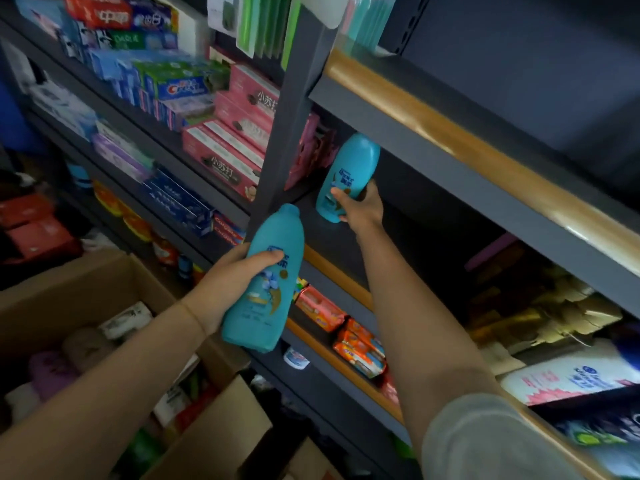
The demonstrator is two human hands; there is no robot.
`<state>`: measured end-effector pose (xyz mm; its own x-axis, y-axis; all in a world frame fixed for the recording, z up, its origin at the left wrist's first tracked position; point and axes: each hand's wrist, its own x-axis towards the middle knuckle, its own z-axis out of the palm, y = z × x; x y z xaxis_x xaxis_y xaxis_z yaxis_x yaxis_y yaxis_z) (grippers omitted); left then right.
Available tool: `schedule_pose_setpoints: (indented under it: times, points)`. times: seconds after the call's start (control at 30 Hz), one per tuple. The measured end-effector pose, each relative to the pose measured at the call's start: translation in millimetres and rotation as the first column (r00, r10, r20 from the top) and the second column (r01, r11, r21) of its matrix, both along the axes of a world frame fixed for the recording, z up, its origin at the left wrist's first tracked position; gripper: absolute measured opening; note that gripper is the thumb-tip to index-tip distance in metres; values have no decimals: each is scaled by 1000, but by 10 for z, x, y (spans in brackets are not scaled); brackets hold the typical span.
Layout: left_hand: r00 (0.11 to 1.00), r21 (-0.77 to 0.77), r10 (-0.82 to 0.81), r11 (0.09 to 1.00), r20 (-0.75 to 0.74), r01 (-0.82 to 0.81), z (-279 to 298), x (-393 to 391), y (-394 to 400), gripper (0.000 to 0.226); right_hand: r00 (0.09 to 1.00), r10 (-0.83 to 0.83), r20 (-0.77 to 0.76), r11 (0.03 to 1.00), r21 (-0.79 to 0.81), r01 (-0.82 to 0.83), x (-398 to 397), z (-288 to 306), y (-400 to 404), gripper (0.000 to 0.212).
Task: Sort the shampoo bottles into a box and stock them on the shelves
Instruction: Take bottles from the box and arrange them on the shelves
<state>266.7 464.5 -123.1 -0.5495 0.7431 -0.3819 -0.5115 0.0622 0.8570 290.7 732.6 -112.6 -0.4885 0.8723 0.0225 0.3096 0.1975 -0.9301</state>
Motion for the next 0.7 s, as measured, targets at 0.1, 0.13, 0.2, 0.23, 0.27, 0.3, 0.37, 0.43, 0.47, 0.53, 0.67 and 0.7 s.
schedule_pose_setpoints:
  times: [0.1, 0.13, 0.2, 0.23, 0.27, 0.3, 0.37, 0.43, 0.47, 0.53, 0.67, 0.7]
  points:
    - [999, 5, 15, 1000, -33, -15, -55, -46, -21, 26, 999, -33, -22, 999, 14, 33, -80, -23, 53, 45]
    - [999, 15, 11, 1000, -43, -11, -58, -57, -28, 27, 999, -45, -21, 999, 16, 45, -94, -39, 61, 47]
    - [998, 39, -11, 999, -67, 14, -55, -75, -30, 29, 998, -60, 5, 998, 3, 60, -79, -59, 19, 61]
    - [997, 52, -24, 998, -76, 28, -50, -84, -23, 30, 997, -78, 29, 997, 1, 78, -40, -58, -30, 73]
    - [996, 63, -34, 997, -81, 39, -35, -91, -12, 31, 994, -107, 35, 994, 17, 106, 27, -51, -98, 82]
    - [995, 74, -42, 996, -87, 48, -15, -95, 6, 30, 991, -136, 14, 990, 28, 135, 127, -16, -210, 83]
    - [992, 100, -51, 993, -113, 63, 39, -100, 69, 31, 989, -125, -83, 992, -15, 124, 352, 73, -508, 57]
    - [989, 144, -33, 988, -142, 54, 106, -95, 173, 36, 993, 65, -99, 992, -99, -75, 583, 149, -860, 45]
    - [989, 170, -12, 985, -150, 38, 138, -93, 237, 41, 977, 201, -75, 970, -121, -209, 676, 173, -1021, 46]
    - [984, 227, 22, 974, -176, 19, 207, -85, 369, 51, 920, 387, -68, 903, -176, -393, 784, 203, -1232, 33]
    - [968, 298, 31, 953, -249, 46, 253, -124, 623, 36, 930, 363, -61, 918, -147, -368, 791, 263, -1167, 31]
    - [950, 262, 48, 964, -309, 36, 255, -159, 660, 28, 943, 329, -49, 935, -125, -332, 780, 273, -1104, 31]
